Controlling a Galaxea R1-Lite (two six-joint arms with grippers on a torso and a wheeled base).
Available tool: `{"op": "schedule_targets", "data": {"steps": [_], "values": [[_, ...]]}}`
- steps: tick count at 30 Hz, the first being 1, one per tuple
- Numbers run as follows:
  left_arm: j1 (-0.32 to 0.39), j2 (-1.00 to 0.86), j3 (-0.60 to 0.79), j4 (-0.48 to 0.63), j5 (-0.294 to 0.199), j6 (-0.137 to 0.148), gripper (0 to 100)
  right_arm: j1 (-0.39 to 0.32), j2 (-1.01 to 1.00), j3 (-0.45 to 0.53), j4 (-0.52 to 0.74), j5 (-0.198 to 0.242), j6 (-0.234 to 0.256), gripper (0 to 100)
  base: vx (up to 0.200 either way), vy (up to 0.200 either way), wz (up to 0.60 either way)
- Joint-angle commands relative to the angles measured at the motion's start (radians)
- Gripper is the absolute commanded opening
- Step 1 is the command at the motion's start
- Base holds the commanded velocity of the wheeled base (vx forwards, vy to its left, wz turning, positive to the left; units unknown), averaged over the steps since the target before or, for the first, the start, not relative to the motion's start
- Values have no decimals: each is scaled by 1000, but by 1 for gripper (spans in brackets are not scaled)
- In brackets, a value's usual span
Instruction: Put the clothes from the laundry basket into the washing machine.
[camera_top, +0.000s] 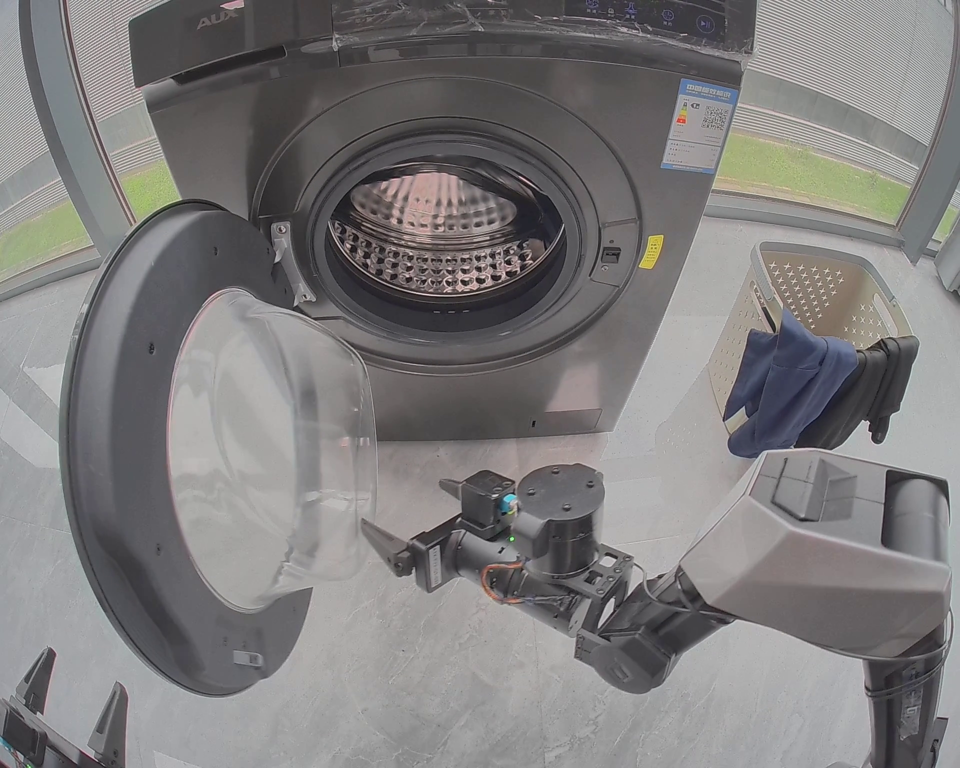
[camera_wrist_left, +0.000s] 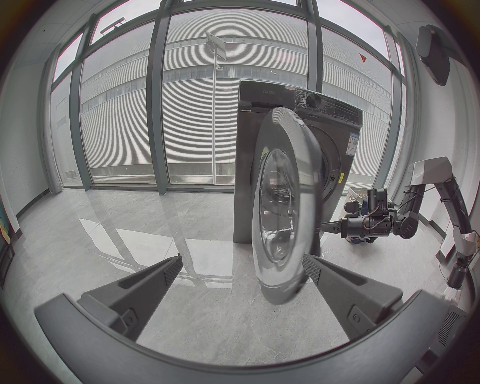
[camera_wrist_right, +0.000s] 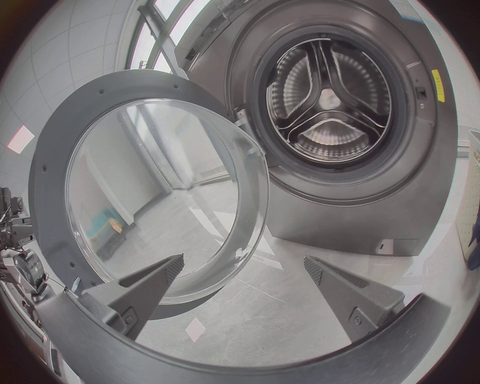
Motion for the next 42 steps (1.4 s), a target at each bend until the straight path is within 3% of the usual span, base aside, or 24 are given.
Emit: {"op": "schedule_targets", "data": {"steps": [1,14,24,33,39,42], "values": [[-1,-17,16,0,1,-1,100,39,33,-51,18,0,0,100,0,0,0],[1,-17,16,0,1,-1,100,36,62,-183,99,0,0,100,0,0,0],[1,-17,16,0,0,-1,100,74,188,-432,216,-11,2,100,0,0,0],[-1,-17,16,0,1,-1,100,125,320,-677,255,-52,11,100,0,0,0],[1,-17,16,0,1,2,100,100,243,-602,245,-77,23,100,0,0,0],[1,-17,16,-2,1,7,100,48,25,-398,251,-78,22,100,0,0,0]]}}
